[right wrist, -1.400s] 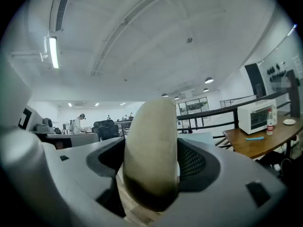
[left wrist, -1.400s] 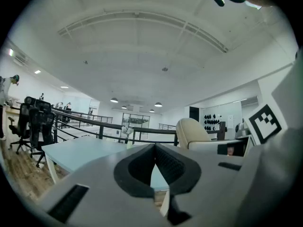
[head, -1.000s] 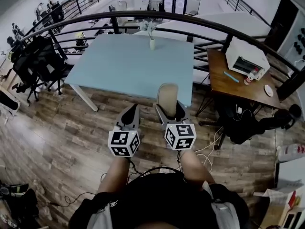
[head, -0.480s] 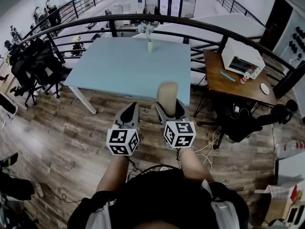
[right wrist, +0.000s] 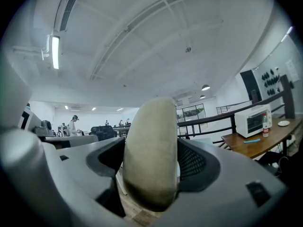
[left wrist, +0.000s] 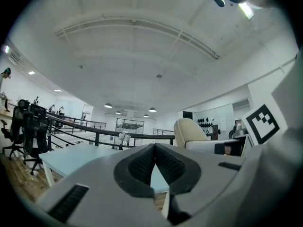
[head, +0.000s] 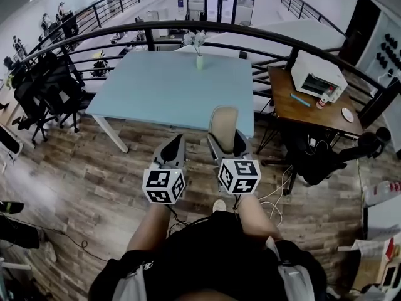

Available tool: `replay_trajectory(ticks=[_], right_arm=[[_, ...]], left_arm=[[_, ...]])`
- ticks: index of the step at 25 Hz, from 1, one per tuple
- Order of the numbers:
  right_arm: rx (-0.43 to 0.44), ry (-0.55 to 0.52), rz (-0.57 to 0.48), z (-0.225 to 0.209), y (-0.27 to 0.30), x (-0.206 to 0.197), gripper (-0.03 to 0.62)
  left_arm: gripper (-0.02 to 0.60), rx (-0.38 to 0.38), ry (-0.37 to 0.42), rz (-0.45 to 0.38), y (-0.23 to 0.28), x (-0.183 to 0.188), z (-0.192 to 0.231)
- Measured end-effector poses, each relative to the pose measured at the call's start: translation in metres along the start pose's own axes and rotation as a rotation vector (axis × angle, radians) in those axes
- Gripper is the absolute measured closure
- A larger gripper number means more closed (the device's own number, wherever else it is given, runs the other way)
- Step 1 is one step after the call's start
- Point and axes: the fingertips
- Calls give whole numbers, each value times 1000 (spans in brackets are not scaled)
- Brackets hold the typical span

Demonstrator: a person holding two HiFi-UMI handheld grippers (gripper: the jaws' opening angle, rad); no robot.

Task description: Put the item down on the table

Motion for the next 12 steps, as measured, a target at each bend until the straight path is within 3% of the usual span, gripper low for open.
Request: replay_trajectory(ticks=[12], right_arm=[[12,-18,-20,-19,62,9,246]], left_arm=[[566,18,9,-2,54,-10,35]])
Point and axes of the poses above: the fingertips, and each gripper's own axes: y forward along the fingers, z to its left, x out of its top, and after that the axes turned 15 degrees about y, right-handed
